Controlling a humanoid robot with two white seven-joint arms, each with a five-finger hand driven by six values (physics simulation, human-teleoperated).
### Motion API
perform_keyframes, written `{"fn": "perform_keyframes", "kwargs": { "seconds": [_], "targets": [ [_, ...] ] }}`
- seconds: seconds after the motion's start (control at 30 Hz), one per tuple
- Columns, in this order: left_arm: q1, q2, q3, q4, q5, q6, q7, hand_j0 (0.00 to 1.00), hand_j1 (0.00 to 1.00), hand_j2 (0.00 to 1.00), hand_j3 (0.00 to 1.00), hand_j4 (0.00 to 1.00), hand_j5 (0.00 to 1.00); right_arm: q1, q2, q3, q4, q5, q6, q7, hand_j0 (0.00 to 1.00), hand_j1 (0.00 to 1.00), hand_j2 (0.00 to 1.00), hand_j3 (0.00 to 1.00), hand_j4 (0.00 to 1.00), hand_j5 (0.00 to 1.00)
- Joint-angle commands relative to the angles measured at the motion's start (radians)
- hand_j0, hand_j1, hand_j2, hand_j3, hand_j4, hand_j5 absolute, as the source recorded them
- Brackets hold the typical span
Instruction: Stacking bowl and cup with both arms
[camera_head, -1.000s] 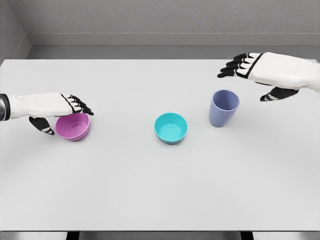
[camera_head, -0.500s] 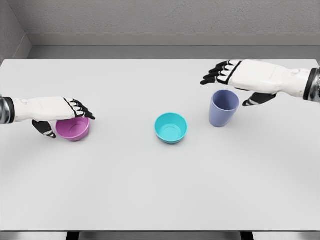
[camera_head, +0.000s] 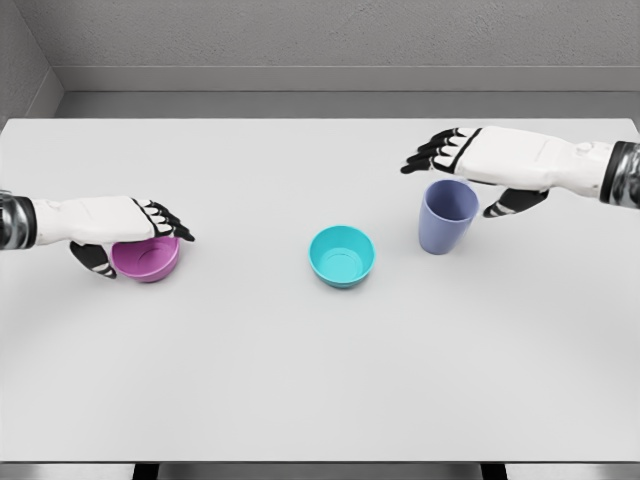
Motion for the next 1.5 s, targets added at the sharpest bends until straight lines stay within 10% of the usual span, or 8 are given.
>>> {"fn": "perform_keyframes", "kwargs": {
  "seconds": [0.0,0.57,0.97,1.47],
  "targets": [
    [0.000,-0.006,0.001,0.001,0.001,0.002,0.000,1.00,1.00,1.00,1.00,1.00,1.00,0.000,0.000,0.000,0.026,-0.004,0.003,0.000,1.00,1.00,1.00,1.00,1.00,1.00],
    [0.000,-0.006,-0.013,0.001,-0.001,0.002,0.000,1.00,1.00,1.00,1.00,1.00,1.00,0.000,0.029,0.033,0.070,0.002,0.003,0.000,1.00,1.00,1.00,1.00,1.00,1.00],
    [0.000,-0.006,-0.015,0.000,-0.007,0.002,0.000,0.76,0.76,0.76,0.76,0.76,0.76,0.000,0.038,0.033,0.106,0.022,0.003,0.000,1.00,1.00,1.00,1.00,1.00,1.00],
    [-0.058,-0.058,-0.016,-0.012,-0.002,0.002,0.000,0.70,0.70,0.70,0.70,0.70,0.70,-0.002,0.050,0.059,0.124,0.022,0.003,0.000,1.00,1.00,1.00,1.00,1.00,1.00]
  ]
}}
